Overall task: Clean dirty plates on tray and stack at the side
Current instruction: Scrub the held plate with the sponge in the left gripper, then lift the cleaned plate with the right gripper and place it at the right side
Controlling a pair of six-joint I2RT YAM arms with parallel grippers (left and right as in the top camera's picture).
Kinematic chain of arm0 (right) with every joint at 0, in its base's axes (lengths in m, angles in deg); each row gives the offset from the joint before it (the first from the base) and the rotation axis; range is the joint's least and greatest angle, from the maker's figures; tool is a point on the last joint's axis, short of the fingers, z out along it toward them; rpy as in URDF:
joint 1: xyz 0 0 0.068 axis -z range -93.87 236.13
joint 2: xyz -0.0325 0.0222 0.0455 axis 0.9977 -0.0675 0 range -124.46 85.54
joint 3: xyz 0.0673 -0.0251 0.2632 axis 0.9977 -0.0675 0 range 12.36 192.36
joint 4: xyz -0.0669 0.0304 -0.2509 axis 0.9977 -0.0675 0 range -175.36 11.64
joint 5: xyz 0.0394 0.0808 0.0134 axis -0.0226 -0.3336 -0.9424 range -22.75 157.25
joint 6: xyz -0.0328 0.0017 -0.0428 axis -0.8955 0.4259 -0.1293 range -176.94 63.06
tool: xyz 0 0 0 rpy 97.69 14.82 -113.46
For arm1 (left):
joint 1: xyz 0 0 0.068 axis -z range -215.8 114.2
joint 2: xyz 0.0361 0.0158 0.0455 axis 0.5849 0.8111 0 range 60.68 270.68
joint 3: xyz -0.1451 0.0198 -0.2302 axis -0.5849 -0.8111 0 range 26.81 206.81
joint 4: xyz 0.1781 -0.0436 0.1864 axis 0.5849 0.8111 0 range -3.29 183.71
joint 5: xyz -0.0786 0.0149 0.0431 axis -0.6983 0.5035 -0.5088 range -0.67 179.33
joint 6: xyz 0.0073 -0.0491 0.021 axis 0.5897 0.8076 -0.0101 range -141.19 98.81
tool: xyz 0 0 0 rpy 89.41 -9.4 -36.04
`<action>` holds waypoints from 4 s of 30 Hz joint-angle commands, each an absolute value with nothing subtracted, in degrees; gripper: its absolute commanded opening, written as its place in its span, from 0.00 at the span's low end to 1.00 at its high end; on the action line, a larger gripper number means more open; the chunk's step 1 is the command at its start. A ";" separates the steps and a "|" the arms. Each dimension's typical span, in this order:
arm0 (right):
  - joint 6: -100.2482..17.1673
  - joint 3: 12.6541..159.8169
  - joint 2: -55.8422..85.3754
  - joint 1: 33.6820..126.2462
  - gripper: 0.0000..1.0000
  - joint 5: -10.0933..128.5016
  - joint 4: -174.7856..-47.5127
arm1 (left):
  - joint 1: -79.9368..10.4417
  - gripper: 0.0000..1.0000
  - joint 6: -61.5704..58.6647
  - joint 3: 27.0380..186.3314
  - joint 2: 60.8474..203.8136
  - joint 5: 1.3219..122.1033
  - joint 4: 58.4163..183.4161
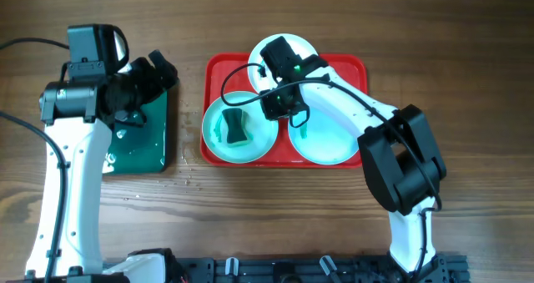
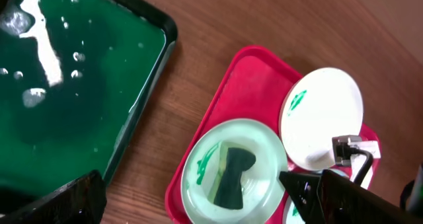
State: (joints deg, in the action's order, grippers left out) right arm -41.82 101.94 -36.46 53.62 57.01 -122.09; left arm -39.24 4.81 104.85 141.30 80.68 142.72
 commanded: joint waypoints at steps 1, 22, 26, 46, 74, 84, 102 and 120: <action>-41.91 100.39 -37.92 53.40 0.19 57.09 -121.41 | -39.39 1.00 4.68 104.43 144.21 79.53 144.16; -41.67 98.97 -37.92 53.42 0.04 60.83 -119.95 | -30.78 0.45 0.00 104.39 162.35 74.72 141.30; -41.34 98.97 -37.92 53.42 0.04 59.48 -119.88 | -28.57 0.29 0.00 104.39 165.94 73.80 139.02; -41.37 98.97 -37.92 53.42 0.05 59.50 -119.86 | -22.41 0.44 -1.55 99.65 173.78 69.54 135.18; -41.37 98.97 -37.92 53.42 0.05 59.50 -120.58 | -22.50 0.04 -3.78 100.91 171.57 98.85 134.74; -41.32 98.97 -37.92 53.42 0.05 59.50 -120.78 | -22.06 0.04 -2.80 99.71 168.73 72.23 132.55; -41.32 98.97 -37.92 53.53 0.05 59.50 -121.24 | -19.94 0.04 3.52 91.23 168.30 103.74 130.30; -42.17 107.62 -27.97 53.44 0.04 68.74 -122.68 | -34.67 0.04 3.72 93.35 135.95 81.27 131.05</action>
State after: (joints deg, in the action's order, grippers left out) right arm -41.43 104.34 -33.79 53.38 61.20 -122.35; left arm -28.84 2.75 92.35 141.74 85.45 130.46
